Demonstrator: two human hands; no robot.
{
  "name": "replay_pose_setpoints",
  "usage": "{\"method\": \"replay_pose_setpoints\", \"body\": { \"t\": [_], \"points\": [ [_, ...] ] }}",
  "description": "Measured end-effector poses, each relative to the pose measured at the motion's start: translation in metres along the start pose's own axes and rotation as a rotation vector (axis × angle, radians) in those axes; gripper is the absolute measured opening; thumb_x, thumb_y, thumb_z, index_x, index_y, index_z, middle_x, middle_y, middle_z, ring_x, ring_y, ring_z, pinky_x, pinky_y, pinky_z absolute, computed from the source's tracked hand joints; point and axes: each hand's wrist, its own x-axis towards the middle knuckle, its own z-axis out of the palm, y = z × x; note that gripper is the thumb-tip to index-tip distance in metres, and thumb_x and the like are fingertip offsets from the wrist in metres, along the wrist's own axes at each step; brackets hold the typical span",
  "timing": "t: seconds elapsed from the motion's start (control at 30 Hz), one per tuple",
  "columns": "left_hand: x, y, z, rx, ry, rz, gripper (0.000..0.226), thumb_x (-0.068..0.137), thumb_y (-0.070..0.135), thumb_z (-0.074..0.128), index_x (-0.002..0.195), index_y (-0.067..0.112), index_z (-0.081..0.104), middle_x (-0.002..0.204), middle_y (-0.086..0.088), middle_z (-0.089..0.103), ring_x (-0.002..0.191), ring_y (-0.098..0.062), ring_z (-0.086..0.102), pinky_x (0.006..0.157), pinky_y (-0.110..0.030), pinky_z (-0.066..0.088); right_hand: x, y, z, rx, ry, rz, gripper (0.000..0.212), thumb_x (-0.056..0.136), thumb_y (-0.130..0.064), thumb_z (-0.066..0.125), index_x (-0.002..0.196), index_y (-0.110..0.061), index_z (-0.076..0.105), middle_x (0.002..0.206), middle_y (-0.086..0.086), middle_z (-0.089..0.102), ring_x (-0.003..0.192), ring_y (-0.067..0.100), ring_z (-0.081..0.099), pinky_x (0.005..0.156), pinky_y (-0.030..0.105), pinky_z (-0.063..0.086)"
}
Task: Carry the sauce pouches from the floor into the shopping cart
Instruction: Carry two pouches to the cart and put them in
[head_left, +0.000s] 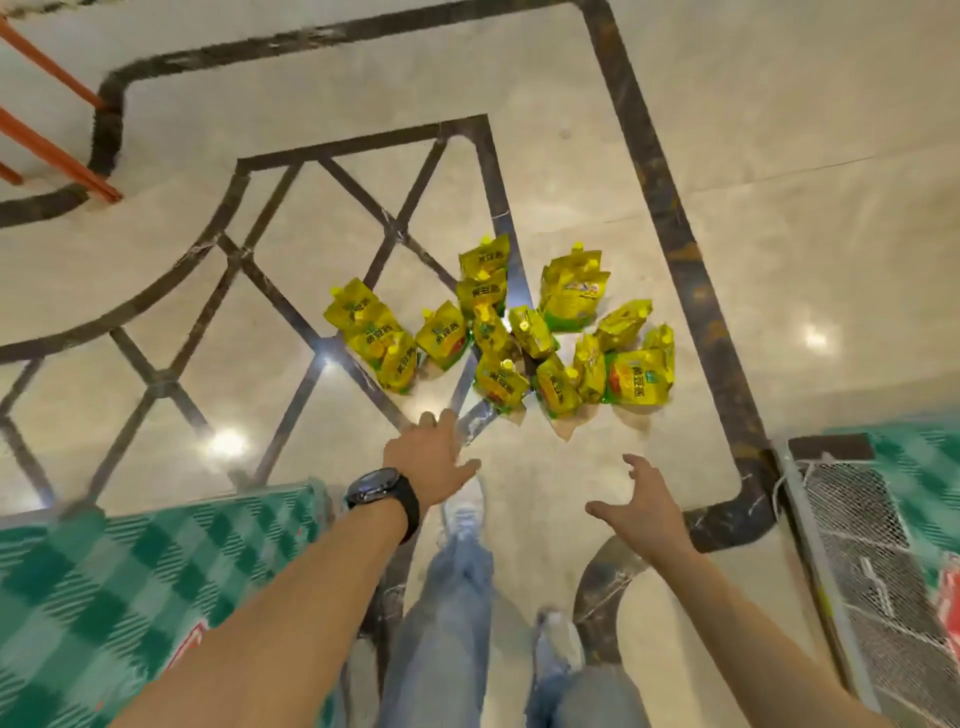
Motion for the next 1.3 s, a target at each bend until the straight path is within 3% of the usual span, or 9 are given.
{"method": "replay_pose_setpoints", "body": {
  "t": [0.17, 0.33, 0.5, 0.7, 0.77, 0.87, 1.0, 1.13, 1.3],
  "points": [
    [0.171, -0.018, 0.072, 0.001, -0.109, 0.070, 0.085, 0.087, 0.050, 0.066, 0.150, 0.014, 0.022, 0.136, -0.015, 0.046, 0.119, -0.037, 0.055, 0.086, -0.047, 0.051, 0.157, 0.027, 0.065, 0.161, 0.074, 0.084, 0.090, 0.072, -0.025, 0.085, 0.146, -0.009, 0.035, 0.150, 0.011, 0.041, 0.134, 0.032, 0.044, 0.106, 0.042, 0.039],
    [0.326, -0.032, 0.130, -0.116, -0.009, 0.165, 0.093, 0.082, 0.032, 0.078, 0.152, 0.006, 0.022, 0.146, -0.020, 0.042, 0.128, -0.039, 0.048, 0.098, -0.050, 0.045, 0.304, 0.058, 0.121, 0.276, 0.174, 0.031, 0.097, 0.067, -0.022, 0.088, 0.147, -0.012, 0.033, 0.148, 0.008, 0.042, 0.135, 0.027, 0.041, 0.108, 0.039, 0.036],
    [0.412, -0.038, 0.197, -0.497, 0.089, 0.268, 0.090, 0.072, 0.015, 0.087, 0.147, 0.016, 0.037, 0.141, 0.001, 0.052, 0.129, -0.016, 0.050, 0.107, -0.033, 0.041, 0.398, 0.098, 0.169, 0.366, 0.350, -0.023, 0.082, 0.060, -0.036, 0.087, 0.133, -0.018, 0.055, 0.130, 0.002, 0.061, 0.120, 0.022, 0.056, 0.101, 0.046, 0.047],
    [0.427, -0.042, 0.237, -0.646, 0.203, 0.313, 0.056, 0.066, 0.011, 0.090, 0.112, 0.010, 0.058, 0.125, -0.007, 0.048, 0.119, -0.019, 0.050, 0.102, -0.019, 0.041, 0.432, 0.112, 0.199, 0.641, 0.464, -0.060, 0.068, 0.059, -0.026, 0.091, 0.120, -0.016, 0.062, 0.117, 0.007, 0.066, 0.104, 0.013, 0.067, 0.079, 0.012, 0.051],
    [0.426, -0.041, 0.233, -0.641, 0.153, 0.340, 0.056, 0.065, 0.021, 0.090, 0.108, 0.021, 0.054, 0.132, -0.005, 0.055, 0.123, -0.021, 0.054, 0.104, -0.037, 0.047, 0.432, 0.105, 0.199, 0.705, 0.519, -0.079, 0.058, 0.060, -0.027, 0.090, 0.113, -0.026, 0.066, 0.112, 0.009, 0.068, 0.101, 0.018, 0.068, 0.082, 0.024, 0.055],
    [0.426, -0.048, 0.228, -0.582, 0.111, 0.292, 0.050, 0.061, 0.041, 0.090, 0.091, 0.027, 0.053, 0.104, 0.002, 0.072, 0.096, -0.022, 0.068, 0.081, -0.047, 0.056, 0.422, 0.100, 0.188, 0.562, 0.611, -0.165, 0.036, 0.068, -0.026, 0.083, 0.102, -0.021, 0.072, 0.096, 0.012, 0.072, 0.088, 0.027, 0.068, 0.079, 0.042, 0.056],
    [0.414, -0.064, 0.247, -0.691, 0.010, 0.236, 0.067, 0.057, 0.065, 0.084, 0.115, 0.037, 0.065, 0.115, 0.010, 0.066, 0.108, -0.012, 0.065, 0.097, -0.045, 0.053, 0.411, 0.120, 0.203, 0.518, 0.465, -0.297, 0.037, 0.071, -0.026, 0.082, 0.103, -0.029, 0.064, 0.100, 0.006, 0.067, 0.094, 0.026, 0.066, 0.079, 0.050, 0.054],
    [0.405, -0.068, 0.274, -0.764, -0.058, 0.258, 0.082, 0.060, 0.034, 0.092, 0.131, 0.042, 0.051, 0.139, 0.014, 0.056, 0.127, -0.009, 0.056, 0.108, -0.045, 0.046, 0.415, 0.129, 0.233, 0.663, 0.350, -0.267, 0.074, 0.066, -0.012, 0.090, 0.131, -0.020, 0.056, 0.129, 0.003, 0.062, 0.119, 0.025, 0.061, 0.097, 0.050, 0.051],
    [0.386, -0.050, 0.254, -0.941, -0.072, 0.101, 0.063, 0.069, 0.030, 0.085, 0.127, 0.021, 0.061, 0.122, 0.002, 0.071, 0.115, -0.014, 0.067, 0.102, -0.048, 0.051, 0.401, 0.110, 0.187, 0.568, 0.384, -0.298, 0.045, 0.068, -0.010, 0.082, 0.111, -0.017, 0.070, 0.103, 0.000, 0.073, 0.095, 0.017, 0.069, 0.087, 0.034, 0.055]
  ]
}}
